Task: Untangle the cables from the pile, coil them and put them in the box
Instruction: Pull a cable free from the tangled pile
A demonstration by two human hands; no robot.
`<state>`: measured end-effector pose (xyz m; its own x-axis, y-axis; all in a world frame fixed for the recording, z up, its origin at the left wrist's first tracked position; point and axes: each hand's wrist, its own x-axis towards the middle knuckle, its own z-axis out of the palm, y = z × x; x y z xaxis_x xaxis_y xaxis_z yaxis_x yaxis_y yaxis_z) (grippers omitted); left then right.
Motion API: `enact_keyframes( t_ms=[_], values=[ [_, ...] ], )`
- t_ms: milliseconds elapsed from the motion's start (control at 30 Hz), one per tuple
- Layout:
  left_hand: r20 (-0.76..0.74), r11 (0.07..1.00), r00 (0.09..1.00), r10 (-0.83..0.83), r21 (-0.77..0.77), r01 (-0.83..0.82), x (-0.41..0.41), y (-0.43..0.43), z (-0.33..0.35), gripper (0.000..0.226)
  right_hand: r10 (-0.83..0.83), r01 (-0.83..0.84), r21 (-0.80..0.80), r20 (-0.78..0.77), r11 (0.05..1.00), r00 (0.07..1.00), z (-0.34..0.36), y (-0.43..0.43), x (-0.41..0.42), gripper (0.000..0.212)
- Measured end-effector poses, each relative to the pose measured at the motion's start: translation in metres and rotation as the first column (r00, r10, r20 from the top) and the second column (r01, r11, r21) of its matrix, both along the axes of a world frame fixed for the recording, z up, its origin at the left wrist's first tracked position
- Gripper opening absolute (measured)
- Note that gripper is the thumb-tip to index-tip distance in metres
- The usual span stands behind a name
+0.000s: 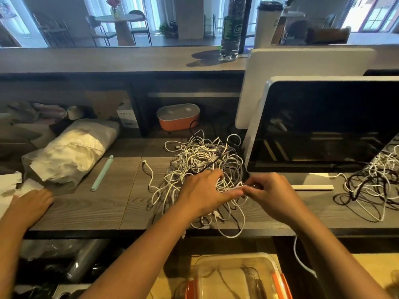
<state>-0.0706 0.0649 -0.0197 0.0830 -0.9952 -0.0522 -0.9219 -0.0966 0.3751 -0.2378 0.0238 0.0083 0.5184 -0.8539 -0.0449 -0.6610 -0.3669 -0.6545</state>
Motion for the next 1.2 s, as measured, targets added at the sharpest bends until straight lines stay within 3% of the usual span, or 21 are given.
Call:
enact_keyframes(
  t_ms=[100,200,267,367,400,467,533,567,733,800,900,1033,1200],
  values=[
    [0.026,0.992,0.999,-0.018,0.123,0.015,0.000,0.005,0.002,0.063,0.092,-0.085,0.093,-0.082,0.992,0.992,0.006,-0.007,-0.007,0.008],
    [0.080,0.963,0.992,-0.093,0.262,0.069,0.000,0.006,0.002,0.039,0.145,-0.135,0.069,-0.154,0.988,0.977,0.007,-0.012,-0.011,0.010],
    [-0.035,0.942,0.993,-0.111,0.315,0.117,0.001,0.006,0.001,0.041,0.094,-0.093,0.019,-0.093,0.996,0.991,0.006,-0.013,-0.012,0.007],
    [-0.361,0.929,0.932,-0.038,0.330,0.166,0.003,0.002,-0.003,0.046,-0.011,0.011,0.013,0.024,1.000,1.000,0.001,-0.015,-0.013,0.009],
    [-0.493,0.943,0.870,0.017,0.297,0.150,0.003,0.002,-0.002,0.044,-0.059,0.057,0.035,0.068,0.998,0.996,-0.002,-0.016,-0.014,0.009],
    [-0.770,0.973,0.629,0.111,0.214,0.090,0.000,0.003,0.001,0.043,-0.148,0.135,0.100,0.140,0.986,0.979,-0.008,-0.018,-0.016,0.010],
    [-0.928,0.992,0.355,0.111,0.125,0.016,-0.006,0.004,0.005,0.041,-0.200,0.169,0.180,0.169,0.969,0.965,-0.018,-0.015,-0.013,0.017],
    [-0.957,0.996,0.276,0.089,0.086,-0.020,-0.009,0.004,0.006,0.040,-0.211,0.172,0.221,0.169,0.960,0.963,-0.023,-0.012,-0.008,0.021],
    [-0.994,0.989,0.102,0.031,0.016,-0.146,-0.024,-0.001,0.007,0.030,-0.040,-0.001,0.324,0.118,0.946,0.992,-0.046,0.020,0.022,0.032],
    [-0.991,0.976,0.134,0.028,-0.002,-0.219,-0.028,-0.003,0.007,0.022,0.096,-0.112,0.283,0.069,0.952,0.993,-0.051,0.031,0.032,0.023],
    [-0.949,0.963,0.313,0.047,-0.040,-0.266,-0.027,-0.005,-0.002,0.016,0.176,-0.175,0.149,0.013,0.973,0.984,-0.055,0.038,0.035,0.018],
    [-0.778,0.958,0.625,0.067,-0.124,-0.257,-0.021,-0.004,-0.018,0.024,0.175,-0.174,-0.036,0.009,0.984,0.985,-0.052,0.035,0.030,0.015],
    [-0.725,0.968,0.669,0.165,-0.010,-0.250,-0.019,-0.001,-0.014,0.055,0.225,-0.223,-0.041,0.045,0.974,0.973,-0.047,0.037,0.030,0.013]
  ],
)
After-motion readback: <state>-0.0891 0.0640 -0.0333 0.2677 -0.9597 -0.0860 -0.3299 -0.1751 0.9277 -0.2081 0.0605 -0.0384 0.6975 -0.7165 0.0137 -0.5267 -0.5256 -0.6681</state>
